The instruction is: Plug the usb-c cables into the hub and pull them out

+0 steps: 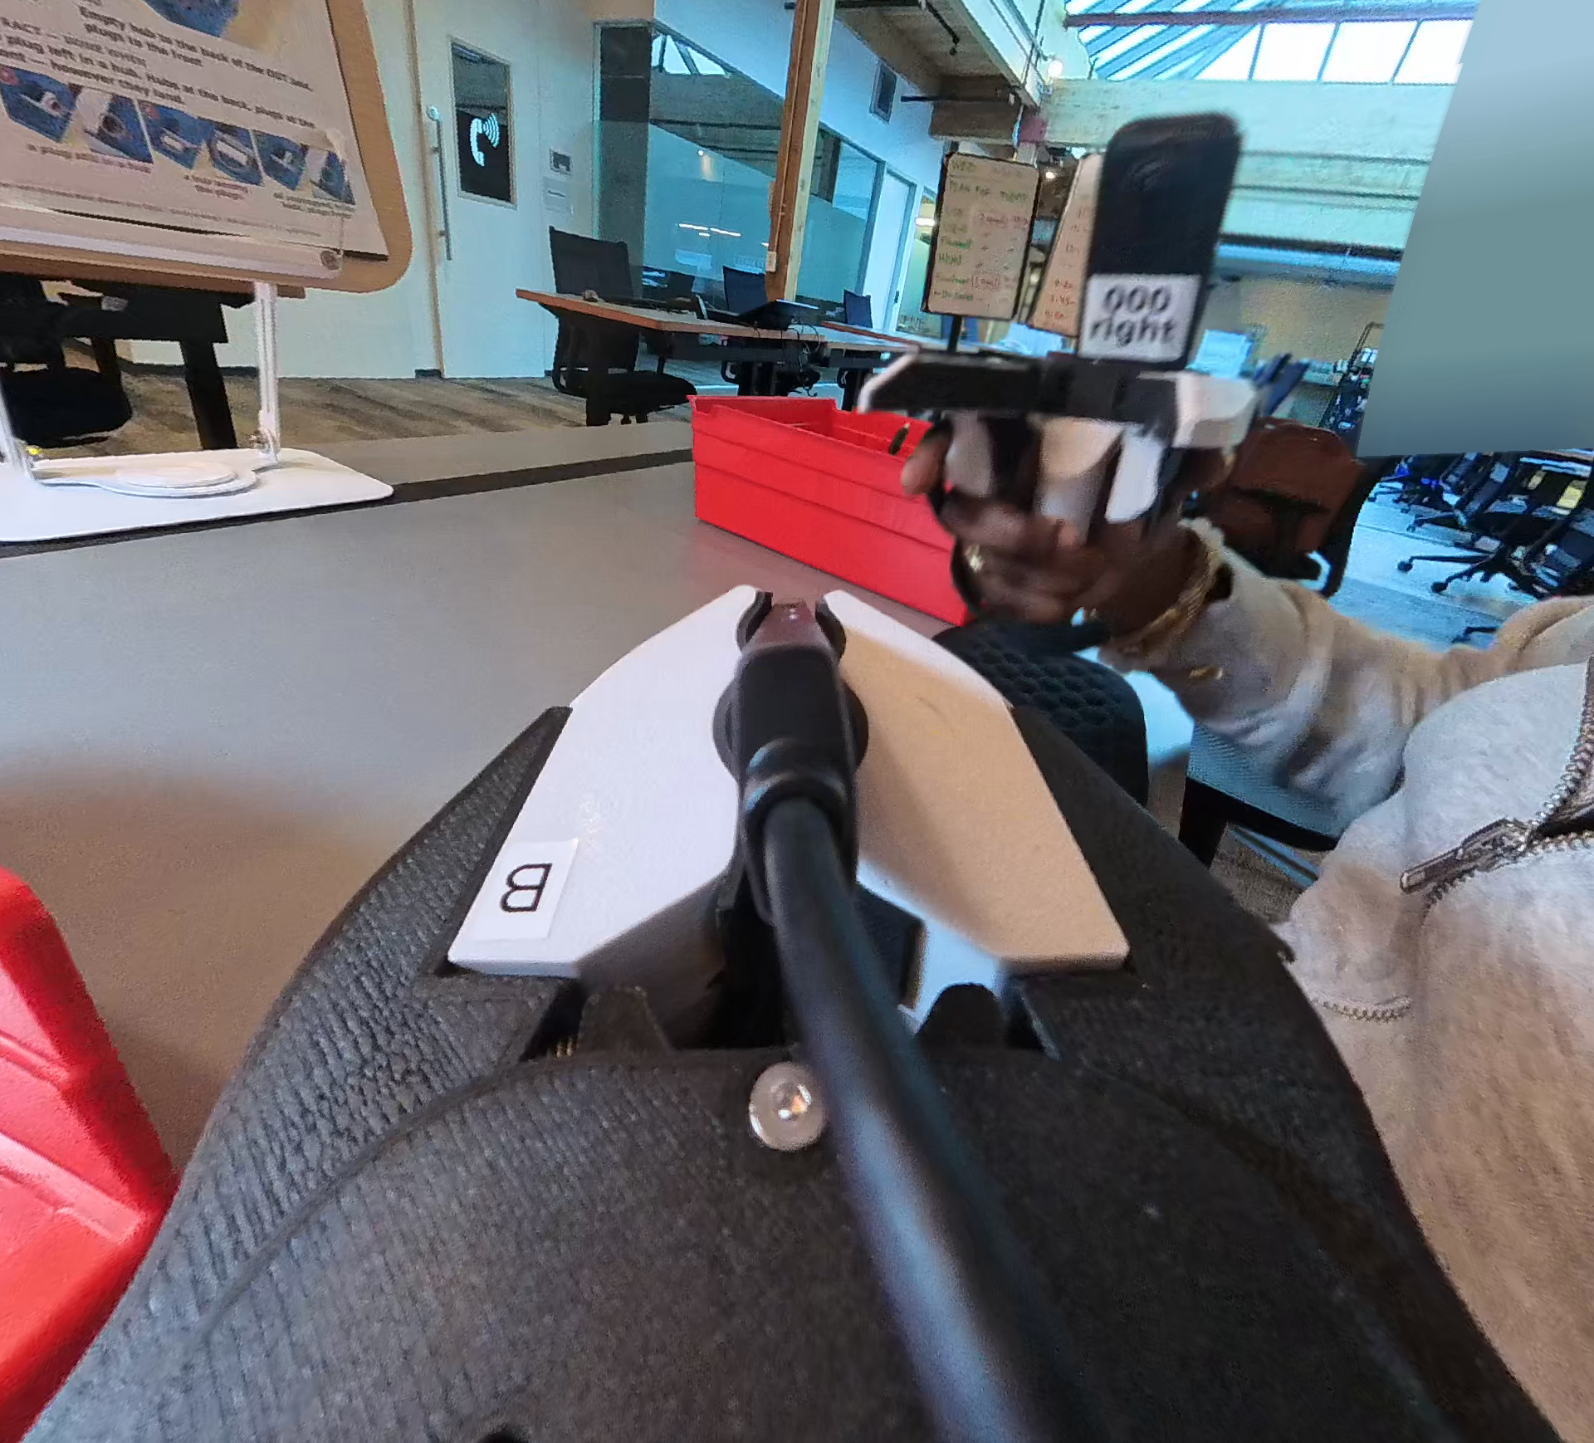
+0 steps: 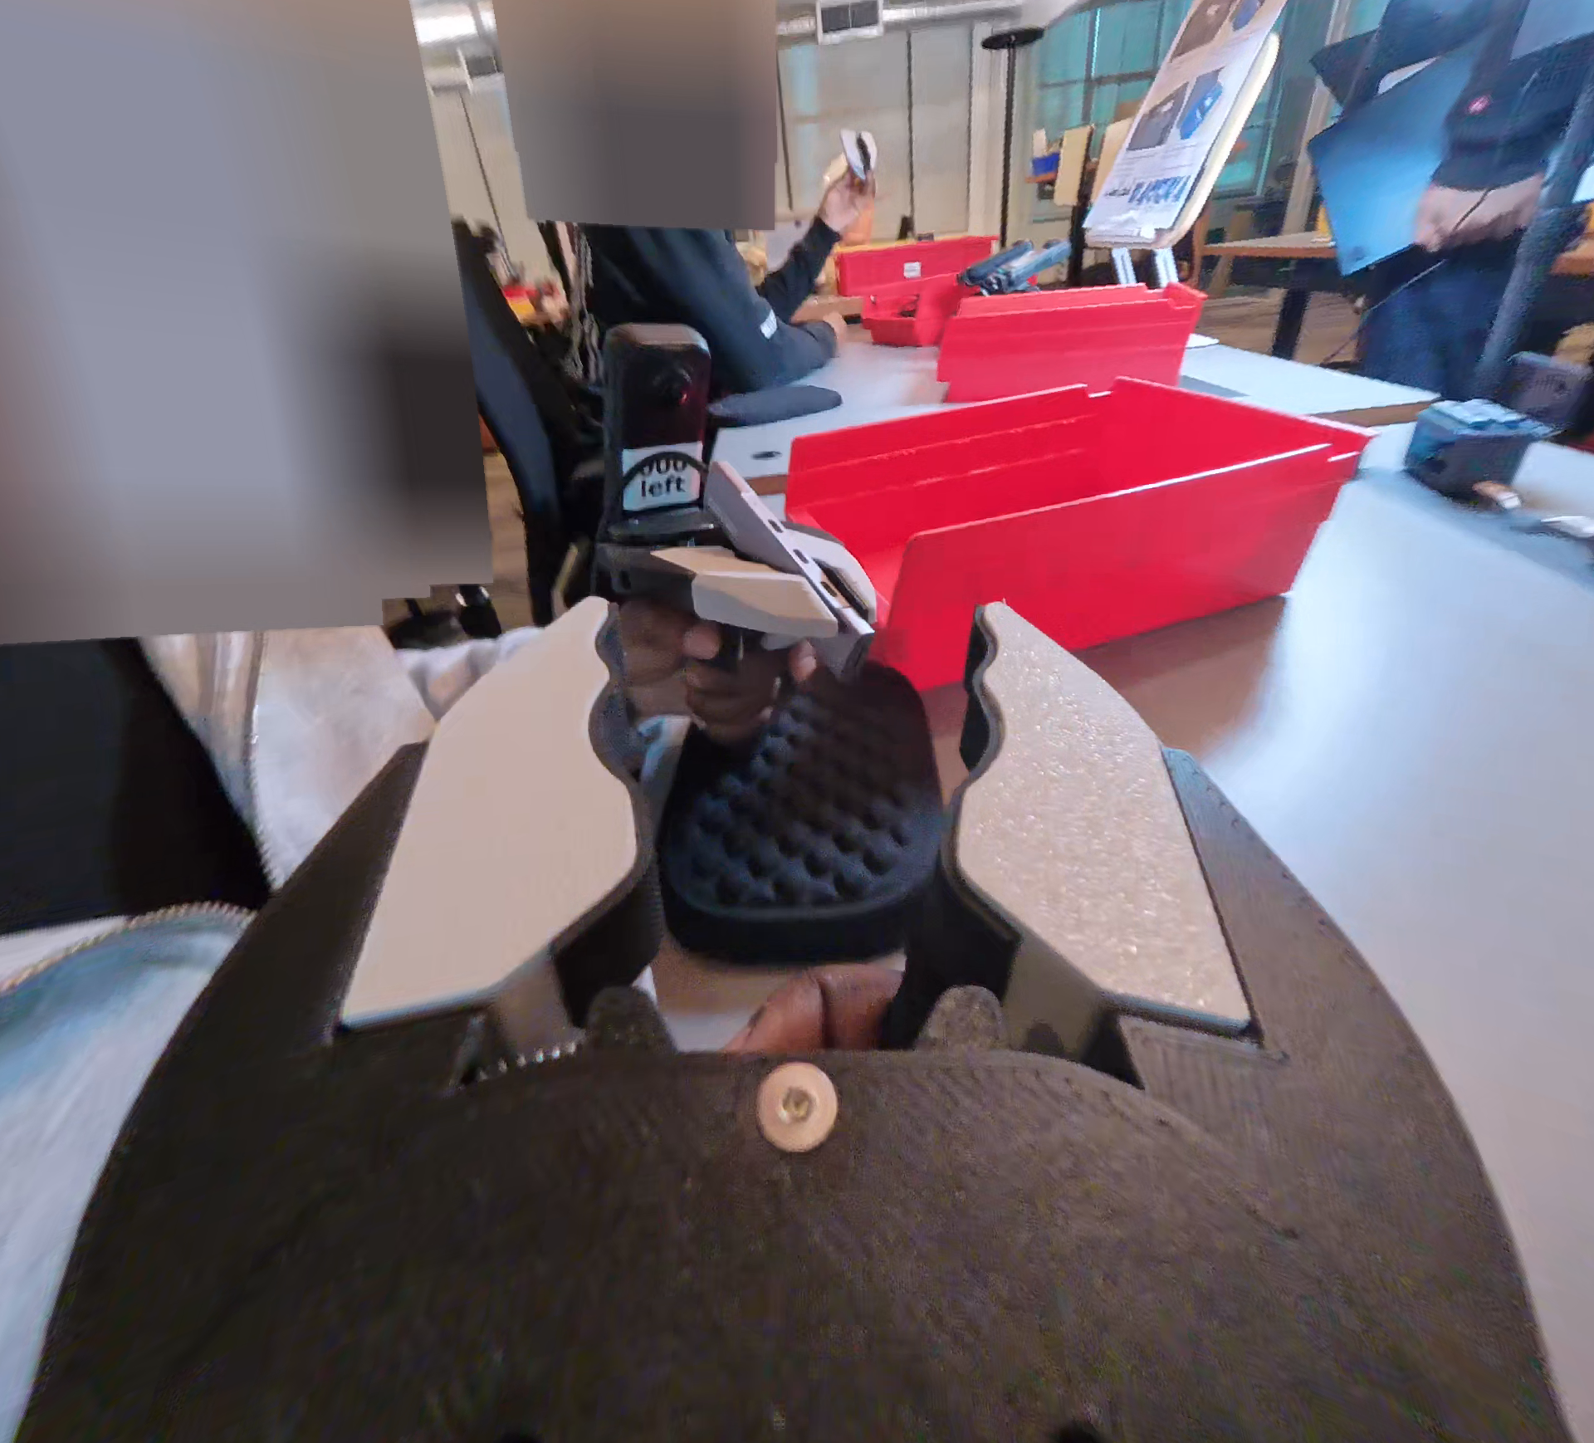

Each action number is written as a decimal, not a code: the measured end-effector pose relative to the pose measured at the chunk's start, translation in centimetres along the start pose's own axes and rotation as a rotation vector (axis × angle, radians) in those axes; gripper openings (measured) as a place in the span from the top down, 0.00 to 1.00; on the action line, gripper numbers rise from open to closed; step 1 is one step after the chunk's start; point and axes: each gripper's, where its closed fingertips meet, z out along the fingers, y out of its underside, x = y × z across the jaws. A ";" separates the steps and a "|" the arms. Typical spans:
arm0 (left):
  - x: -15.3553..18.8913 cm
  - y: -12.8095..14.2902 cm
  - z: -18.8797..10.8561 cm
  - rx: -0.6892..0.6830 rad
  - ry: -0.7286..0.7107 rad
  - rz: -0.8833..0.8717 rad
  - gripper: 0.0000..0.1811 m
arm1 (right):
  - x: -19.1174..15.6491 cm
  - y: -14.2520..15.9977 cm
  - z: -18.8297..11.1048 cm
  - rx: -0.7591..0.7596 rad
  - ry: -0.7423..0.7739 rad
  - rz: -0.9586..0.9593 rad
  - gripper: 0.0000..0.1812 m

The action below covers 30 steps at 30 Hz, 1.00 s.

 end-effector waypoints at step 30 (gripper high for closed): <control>3.9 -2.8 -0.6 0.200 0.282 -0.130 0.91 | -1.7 1.4 3.6 0.141 -0.199 0.170 0.96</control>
